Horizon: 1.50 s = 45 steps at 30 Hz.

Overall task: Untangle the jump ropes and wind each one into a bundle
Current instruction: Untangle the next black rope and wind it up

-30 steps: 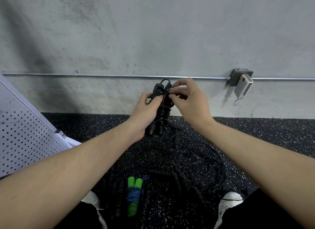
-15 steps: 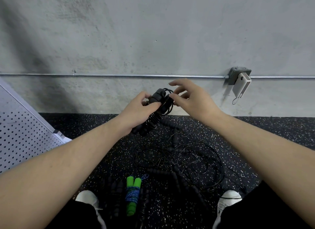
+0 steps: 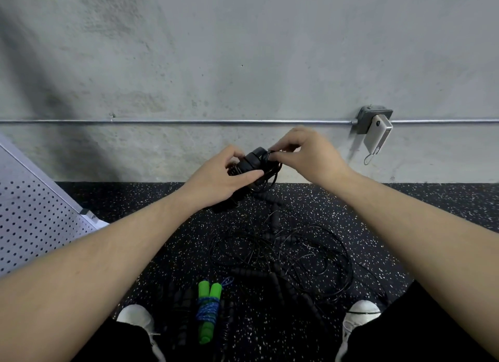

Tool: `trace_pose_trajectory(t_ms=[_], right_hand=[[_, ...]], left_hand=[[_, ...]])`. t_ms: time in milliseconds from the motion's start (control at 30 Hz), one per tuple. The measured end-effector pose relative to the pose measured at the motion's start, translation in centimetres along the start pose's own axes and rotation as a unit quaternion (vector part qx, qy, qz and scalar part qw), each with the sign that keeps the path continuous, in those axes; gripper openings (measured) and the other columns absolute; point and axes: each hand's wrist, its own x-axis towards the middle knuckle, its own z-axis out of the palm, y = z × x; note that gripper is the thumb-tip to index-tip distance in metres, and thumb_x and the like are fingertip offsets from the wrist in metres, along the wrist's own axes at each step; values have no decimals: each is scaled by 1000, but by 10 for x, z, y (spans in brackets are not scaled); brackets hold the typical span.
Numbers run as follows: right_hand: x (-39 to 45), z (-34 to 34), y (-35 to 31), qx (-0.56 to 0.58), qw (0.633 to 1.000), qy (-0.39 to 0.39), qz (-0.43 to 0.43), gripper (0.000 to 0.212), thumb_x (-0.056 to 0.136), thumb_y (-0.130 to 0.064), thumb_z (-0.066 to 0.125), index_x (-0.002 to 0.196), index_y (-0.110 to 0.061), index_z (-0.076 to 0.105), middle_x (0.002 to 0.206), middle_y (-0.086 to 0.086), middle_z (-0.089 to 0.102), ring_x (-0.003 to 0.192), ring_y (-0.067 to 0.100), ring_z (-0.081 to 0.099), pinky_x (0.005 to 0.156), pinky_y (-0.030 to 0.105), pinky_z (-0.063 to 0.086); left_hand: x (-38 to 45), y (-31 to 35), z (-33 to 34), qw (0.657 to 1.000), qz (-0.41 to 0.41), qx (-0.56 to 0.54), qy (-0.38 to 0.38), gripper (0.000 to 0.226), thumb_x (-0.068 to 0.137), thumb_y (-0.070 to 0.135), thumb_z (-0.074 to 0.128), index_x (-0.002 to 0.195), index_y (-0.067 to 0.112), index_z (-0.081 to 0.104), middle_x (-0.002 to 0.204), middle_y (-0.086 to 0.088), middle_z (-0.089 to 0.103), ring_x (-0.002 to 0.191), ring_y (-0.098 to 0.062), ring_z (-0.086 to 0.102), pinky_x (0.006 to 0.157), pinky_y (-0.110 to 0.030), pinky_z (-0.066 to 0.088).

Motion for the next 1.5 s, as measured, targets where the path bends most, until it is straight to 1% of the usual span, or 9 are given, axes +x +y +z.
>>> trace_pose_trajectory(t_ms=[200,333,433,533,667,933,1067,1333,1500], right_hand=[[-2,2,10,-29,999,-32,-2,9,87,-17,75,85,-25,73,95,-12,73,70,-2,61,58,14,43],[-3,0,12,-66,995,-44,-67,7,88,-12,73,89,-19,75,88,-9,74,85,9,70,79,33,57],[-4,4,7,-82,989,-82,-96,6,88,-10,74,91,-15,76,86,-4,75,81,10,69,75,23,55],[-1,7,5,0,997,-77,24,7,86,-11,77,86,-17,74,83,-2,75,76,11,70,70,15,54],[6,2,4,192,964,-43,177,5,85,-3,76,89,-5,73,84,14,76,70,21,72,73,33,63],[5,-3,8,389,865,-13,316,14,90,-2,70,101,6,66,83,17,72,62,20,72,54,21,57],[2,-4,10,430,837,-20,339,14,93,0,65,104,9,64,76,15,69,54,15,69,43,14,50],[-2,8,17,413,849,-8,329,26,100,-13,60,122,0,58,111,16,71,89,24,72,67,28,63],[-15,23,19,300,883,-157,324,30,101,-22,58,129,-10,56,113,15,70,91,27,71,71,33,62]], left_hand=[[-1,0,2,998,-56,-20,-16,38,80,55,80,108,37,62,100,9,73,76,-10,73,70,-32,59],[0,-1,0,995,-91,-27,-41,25,83,52,78,98,33,73,84,6,77,74,-14,74,72,-35,62],[0,-6,-1,994,-92,1,-54,29,82,55,79,101,34,74,84,6,78,73,-14,75,75,-38,64],[-2,-8,0,993,-93,8,-73,30,80,56,80,103,38,72,85,8,78,74,-12,75,77,-37,63],[-2,-9,-3,990,-113,-10,-89,47,78,62,78,116,37,69,99,6,77,88,-16,75,87,-42,62],[0,-11,-3,989,-110,-55,-85,40,80,66,73,105,34,73,92,6,78,84,-18,76,85,-44,62],[0,-9,-2,993,-96,-38,-65,28,87,57,71,102,33,71,86,10,77,77,-9,74,73,-31,59],[-10,-12,-4,974,-157,-148,-75,23,98,40,64,114,23,67,83,1,79,74,-21,76,63,-31,58],[-26,-25,-5,956,-209,-203,-16,31,96,40,68,121,22,67,97,-7,78,79,-24,76,63,-34,58]])
